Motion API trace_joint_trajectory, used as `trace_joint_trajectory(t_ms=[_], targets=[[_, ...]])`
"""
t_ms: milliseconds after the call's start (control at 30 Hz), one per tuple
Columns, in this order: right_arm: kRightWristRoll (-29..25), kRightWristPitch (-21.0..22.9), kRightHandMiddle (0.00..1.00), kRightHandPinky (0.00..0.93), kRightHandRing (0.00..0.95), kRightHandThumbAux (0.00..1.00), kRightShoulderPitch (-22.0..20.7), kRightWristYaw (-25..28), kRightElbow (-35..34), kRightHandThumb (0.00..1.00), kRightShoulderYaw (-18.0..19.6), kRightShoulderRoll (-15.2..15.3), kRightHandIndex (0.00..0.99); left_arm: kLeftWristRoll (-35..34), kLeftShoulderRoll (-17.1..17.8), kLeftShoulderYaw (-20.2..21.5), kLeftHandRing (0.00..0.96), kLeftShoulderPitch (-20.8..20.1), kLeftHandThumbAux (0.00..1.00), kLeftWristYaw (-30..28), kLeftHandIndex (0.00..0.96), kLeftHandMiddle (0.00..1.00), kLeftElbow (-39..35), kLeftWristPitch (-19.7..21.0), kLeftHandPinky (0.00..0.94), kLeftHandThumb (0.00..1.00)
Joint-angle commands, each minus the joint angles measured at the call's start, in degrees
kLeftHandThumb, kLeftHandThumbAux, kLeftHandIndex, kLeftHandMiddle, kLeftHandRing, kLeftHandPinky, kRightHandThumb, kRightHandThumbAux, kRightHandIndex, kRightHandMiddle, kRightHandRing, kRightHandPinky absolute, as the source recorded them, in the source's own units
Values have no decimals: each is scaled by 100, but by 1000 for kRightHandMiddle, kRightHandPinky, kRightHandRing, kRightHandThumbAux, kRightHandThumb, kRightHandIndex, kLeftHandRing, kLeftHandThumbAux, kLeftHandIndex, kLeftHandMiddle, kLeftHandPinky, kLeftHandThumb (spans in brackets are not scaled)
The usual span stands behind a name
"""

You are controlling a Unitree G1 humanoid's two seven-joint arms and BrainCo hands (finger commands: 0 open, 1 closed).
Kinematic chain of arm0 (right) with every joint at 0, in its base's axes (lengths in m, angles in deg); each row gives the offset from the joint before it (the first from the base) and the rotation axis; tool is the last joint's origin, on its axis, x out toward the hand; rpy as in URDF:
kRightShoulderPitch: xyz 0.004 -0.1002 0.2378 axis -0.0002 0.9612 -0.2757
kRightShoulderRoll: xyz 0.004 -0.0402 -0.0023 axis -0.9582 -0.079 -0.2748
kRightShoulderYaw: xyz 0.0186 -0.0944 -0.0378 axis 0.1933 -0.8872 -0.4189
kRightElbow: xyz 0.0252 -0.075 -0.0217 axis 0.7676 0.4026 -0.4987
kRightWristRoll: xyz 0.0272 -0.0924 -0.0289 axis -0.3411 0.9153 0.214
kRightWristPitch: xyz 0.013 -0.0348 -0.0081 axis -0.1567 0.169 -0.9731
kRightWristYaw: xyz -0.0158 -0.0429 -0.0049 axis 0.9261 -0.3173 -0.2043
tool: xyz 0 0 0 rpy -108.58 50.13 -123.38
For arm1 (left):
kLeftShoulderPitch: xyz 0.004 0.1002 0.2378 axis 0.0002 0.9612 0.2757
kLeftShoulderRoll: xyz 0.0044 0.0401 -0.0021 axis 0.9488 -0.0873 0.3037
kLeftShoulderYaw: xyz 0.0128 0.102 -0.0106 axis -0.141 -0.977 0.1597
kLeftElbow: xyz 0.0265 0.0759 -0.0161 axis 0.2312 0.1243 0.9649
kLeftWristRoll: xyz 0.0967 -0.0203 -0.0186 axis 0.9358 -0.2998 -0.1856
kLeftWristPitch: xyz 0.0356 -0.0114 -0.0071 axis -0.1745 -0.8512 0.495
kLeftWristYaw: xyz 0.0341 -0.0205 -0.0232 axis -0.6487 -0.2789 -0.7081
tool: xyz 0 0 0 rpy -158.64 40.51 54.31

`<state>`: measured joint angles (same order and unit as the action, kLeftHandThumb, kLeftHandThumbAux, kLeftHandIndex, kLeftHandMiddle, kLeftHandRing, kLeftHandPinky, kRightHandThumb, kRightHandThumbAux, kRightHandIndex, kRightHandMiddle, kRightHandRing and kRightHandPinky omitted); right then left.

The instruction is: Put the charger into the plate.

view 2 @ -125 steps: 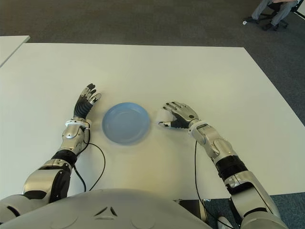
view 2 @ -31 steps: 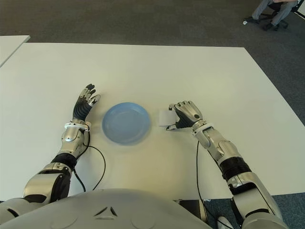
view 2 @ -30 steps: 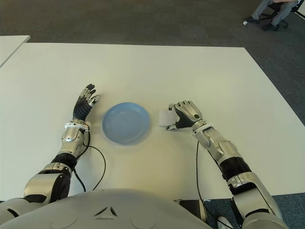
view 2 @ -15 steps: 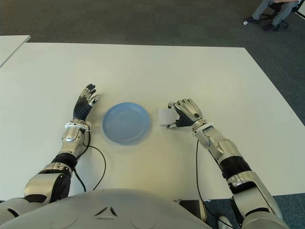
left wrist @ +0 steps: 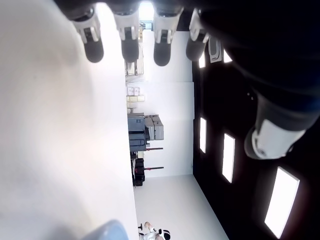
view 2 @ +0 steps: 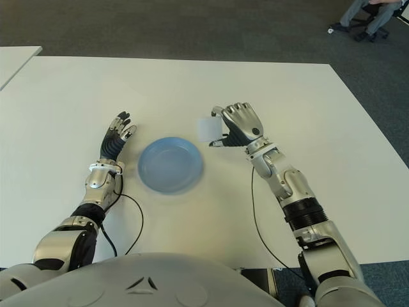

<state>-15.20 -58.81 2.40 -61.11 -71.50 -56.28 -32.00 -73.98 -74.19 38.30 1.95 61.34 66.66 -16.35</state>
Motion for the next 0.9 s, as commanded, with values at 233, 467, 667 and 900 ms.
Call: trace_joint_trajectory(t_ms=[233,467,667,900], targets=[[-189,703,880,879,879,709,-27,1189,-1039,747,-108,-711,441,48,-103,18,47,260,538,329,36,74,348,324,29,0],[-339,592,871,876,872,709,-91,1419,-883,747,-244,-965,440,80,-102,-6,50,235,539,428,30,75,389,327,30,0],[-352,532,862,874,866,709,-149,1489,-713,746,-396,-1120,440,83,-99,-19,52,217,539,442,25,76,409,346,33,0],[-335,634,850,870,856,709,-116,1817,-724,742,-569,-1217,440,93,-96,-18,55,196,532,504,19,84,424,475,25,0]])
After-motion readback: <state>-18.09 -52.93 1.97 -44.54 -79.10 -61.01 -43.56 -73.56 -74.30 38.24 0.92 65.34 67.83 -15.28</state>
